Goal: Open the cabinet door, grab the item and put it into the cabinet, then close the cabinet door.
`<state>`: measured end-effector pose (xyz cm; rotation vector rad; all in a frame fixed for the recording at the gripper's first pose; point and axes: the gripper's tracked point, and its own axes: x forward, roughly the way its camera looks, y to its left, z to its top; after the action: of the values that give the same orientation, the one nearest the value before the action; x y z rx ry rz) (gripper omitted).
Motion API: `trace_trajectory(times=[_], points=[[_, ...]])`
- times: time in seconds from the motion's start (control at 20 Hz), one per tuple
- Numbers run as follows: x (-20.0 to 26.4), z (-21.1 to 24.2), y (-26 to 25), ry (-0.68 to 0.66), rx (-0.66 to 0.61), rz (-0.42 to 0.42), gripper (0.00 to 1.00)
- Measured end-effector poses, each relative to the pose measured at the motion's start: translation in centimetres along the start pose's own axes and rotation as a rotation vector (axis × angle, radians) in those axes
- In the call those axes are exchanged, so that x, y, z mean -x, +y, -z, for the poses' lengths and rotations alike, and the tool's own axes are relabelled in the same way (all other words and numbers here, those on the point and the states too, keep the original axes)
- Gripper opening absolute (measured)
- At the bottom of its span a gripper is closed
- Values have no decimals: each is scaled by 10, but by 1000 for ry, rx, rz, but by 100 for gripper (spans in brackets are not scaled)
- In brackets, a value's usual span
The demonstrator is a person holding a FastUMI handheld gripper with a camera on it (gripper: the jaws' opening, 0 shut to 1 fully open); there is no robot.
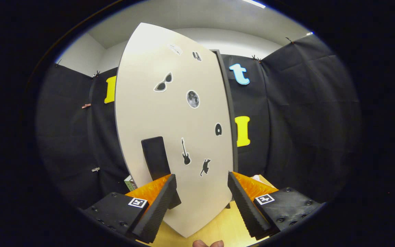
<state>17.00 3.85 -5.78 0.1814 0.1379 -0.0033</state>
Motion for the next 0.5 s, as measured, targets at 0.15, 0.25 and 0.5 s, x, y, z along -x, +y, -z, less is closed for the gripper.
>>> trace_trajectory(times=[0.15,0.25,0.5], points=[[-21,7,38,18,0,-50,98],[-28,4,52,12,4,-70,98],[-31,4,73,-11,46,-94,98]])
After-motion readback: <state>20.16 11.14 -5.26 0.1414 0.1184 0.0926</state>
